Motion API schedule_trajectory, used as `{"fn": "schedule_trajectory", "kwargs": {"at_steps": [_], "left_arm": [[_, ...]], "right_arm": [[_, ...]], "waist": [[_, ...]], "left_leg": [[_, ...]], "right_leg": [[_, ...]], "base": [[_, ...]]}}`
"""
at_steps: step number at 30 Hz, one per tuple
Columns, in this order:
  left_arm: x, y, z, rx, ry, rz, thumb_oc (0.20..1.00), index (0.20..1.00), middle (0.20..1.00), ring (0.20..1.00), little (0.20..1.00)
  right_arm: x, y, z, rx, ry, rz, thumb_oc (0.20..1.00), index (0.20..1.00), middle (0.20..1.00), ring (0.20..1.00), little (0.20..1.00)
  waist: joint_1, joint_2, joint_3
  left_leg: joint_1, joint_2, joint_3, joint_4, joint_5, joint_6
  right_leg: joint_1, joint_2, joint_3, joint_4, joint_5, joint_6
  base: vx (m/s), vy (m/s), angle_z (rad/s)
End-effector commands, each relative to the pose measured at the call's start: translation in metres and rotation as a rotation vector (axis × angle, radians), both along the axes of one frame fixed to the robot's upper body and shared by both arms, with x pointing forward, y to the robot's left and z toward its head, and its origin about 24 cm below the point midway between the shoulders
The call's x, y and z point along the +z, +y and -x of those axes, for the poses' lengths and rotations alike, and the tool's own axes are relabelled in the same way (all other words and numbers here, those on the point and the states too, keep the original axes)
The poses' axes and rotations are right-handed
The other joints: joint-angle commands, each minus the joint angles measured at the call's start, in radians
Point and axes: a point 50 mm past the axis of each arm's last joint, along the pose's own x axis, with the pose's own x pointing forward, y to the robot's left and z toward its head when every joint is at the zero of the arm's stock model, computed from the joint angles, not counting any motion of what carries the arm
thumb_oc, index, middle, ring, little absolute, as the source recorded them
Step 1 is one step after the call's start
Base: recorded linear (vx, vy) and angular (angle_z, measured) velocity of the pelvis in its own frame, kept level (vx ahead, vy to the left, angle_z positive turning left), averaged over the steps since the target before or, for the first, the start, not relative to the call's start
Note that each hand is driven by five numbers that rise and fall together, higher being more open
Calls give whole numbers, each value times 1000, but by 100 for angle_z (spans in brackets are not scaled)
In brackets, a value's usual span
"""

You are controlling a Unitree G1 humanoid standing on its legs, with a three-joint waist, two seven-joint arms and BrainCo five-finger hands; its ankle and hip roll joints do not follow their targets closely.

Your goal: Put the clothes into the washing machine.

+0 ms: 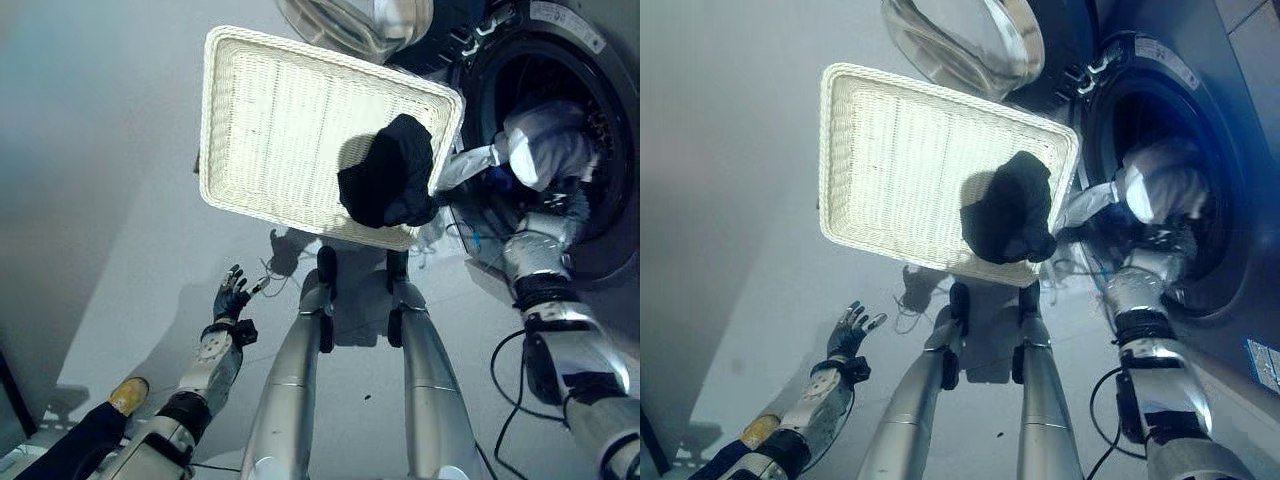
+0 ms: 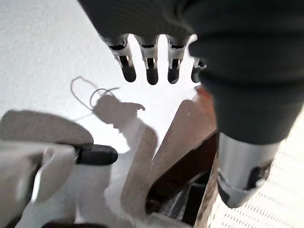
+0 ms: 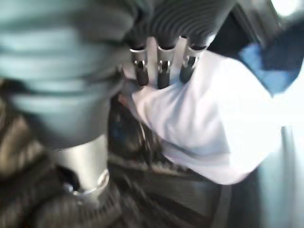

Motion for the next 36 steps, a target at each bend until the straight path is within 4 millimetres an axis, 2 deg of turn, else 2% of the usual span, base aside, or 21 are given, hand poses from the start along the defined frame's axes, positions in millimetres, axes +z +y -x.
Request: {"fn": "schedule_trajectory", "kwargs": {"at_steps": [1, 4, 5, 6, 8, 12, 16, 19, 23, 25, 27, 28, 33, 36], "left_arm": [[-16, 3, 17, 74, 23, 29, 1000, 1000, 1000, 1000, 1000], [-20, 2, 20, 84, 27, 39, 1000, 1000, 1000, 1000, 1000], [-22, 0, 22, 92, 26, 50, 1000, 1000, 1000, 1000, 1000], [-22, -1, 23, 95, 26, 54, 1000, 1000, 1000, 1000, 1000], [-23, -3, 23, 98, 26, 58, 1000, 1000, 1000, 1000, 1000], [-26, -10, 27, 115, 24, 77, 1000, 1000, 1000, 1000, 1000], [-27, -13, 27, 115, 24, 88, 1000, 1000, 1000, 1000, 1000], [-27, -15, 25, 115, 20, 97, 1000, 1000, 1000, 1000, 1000], [-26, -21, 21, 100, 25, 105, 1000, 1000, 1000, 1000, 1000], [-25, -21, 19, 96, 25, 104, 1000, 1000, 1000, 1000, 1000], [-25, -22, 16, 82, 32, 98, 1000, 1000, 1000, 1000, 1000], [-25, -24, 16, 77, 32, 97, 1000, 1000, 1000, 1000, 1000], [-20, -31, 10, 43, 21, 91, 1000, 1000, 1000, 1000, 1000], [-14, -35, 5, 18, -2, 85, 1000, 1000, 1000, 1000, 1000]], "right_arm": [[19, -5, 22, -157, 31, 379, 1000, 1000, 1000, 1000, 1000], [6, 9, 27, -146, 65, 460, 1000, 1000, 1000, 1000, 1000], [-6, 23, 31, -124, 84, 507, 1000, 1000, 1000, 1000, 1000], [-12, 30, 33, -118, 95, 521, 1000, 1000, 1000, 1000, 1000], [-19, 37, 36, -108, 102, 527, 1000, 1000, 1000, 1000, 1000], [-60, 68, 48, -1, 172, 534, 1000, 1000, 1000, 1000, 1000], [-85, 79, 50, 83, 257, 498, 1000, 1000, 1000, 1000, 1000], [-103, 79, 48, 150, 322, 454, 1000, 1000, 1000, 1000, 1000], [-139, 76, 40, 295, 485, 343, 1000, 1000, 1000, 1000, 1000], [-142, 73, 39, 305, 484, 301, 1000, 1000, 1000, 1000, 1000], [-154, 64, 33, 366, 479, 122, 1000, 1000, 1000, 1000, 1000], [-156, 62, 31, 373, 475, 94, 1000, 1000, 1000, 1000, 1000], [-146, 47, 13, 415, 416, -67, 1000, 1000, 1000, 1000, 1000], [-129, 34, 0, 440, 353, -162, 1000, 1000, 1000, 1000, 1000]], "waist": [[-7, 85, -21], [-16, 79, -21], [-25, 75, -21], [-29, 74, -21], [-33, 73, -21], [-52, 70, -21], [-56, 79, -21], [-56, 87, -21], [-39, 111, -21], [-35, 114, -21], [-19, 128, -21], [-14, 132, -21], [13, 155, -21], [33, 166, -21]], "left_leg": [[14, -11, -19, -39, 5, -63], [11, -11, -17, -41, 6, -61], [9, -10, -13, -46, 8, -60], [8, -10, -11, -48, 9, -60], [7, -10, -9, -49, 9, -59], [-3, -12, -1, -53, 15, -59], [-11, -9, 3, -55, 20, -62], [-18, -8, 6, -56, 23, -64], [-46, -3, 4, -37, 26, -70], [-53, -1, 6, -31, 25, -71], [-80, 4, 4, -4, 17, -73], [-89, 4, 1, 4, 16, -74], [-145, 11, -13, 40, 11, -78], [-199, 21, -20, 64, 9, -81]], "right_leg": [[1, 81, -67, 78, -103, 4], [-3, 86, -60, 75, -100, 5], [-7, 90, -54, 71, -98, 5], [-9, 91, -51, 69, -98, 6], [-10, 92, -48, 67, -97, 5], [-23, 95, -34, 65, -95, 5], [-33, 94, -27, 72, -99, 5], [-42, 94, -24, 80, -105, 4], [-72, 90, -26, 120, -126, -2], [-78, 89, -28, 129, -131, -3], [-106, 84, -34, 169, -149, -7], [-115, 84, -35, 181, -155, -8], [-175, 82, -40, 237, -172, -10], [-229, 76, -47, 270, -176, -10]], "base": [[-12, 64, -7], [-10, 56, -5], [-22, 101, -6], [-21, 82, -5], [-8, 55, -4], [-3, 91, -11], [2, 70, -6], [6, 56, -6], [14, 18, -4], [14, -20, 0], [50, -99, 1], [40, -86, 7], [43, -88, 13], [34, -109, 13]]}}
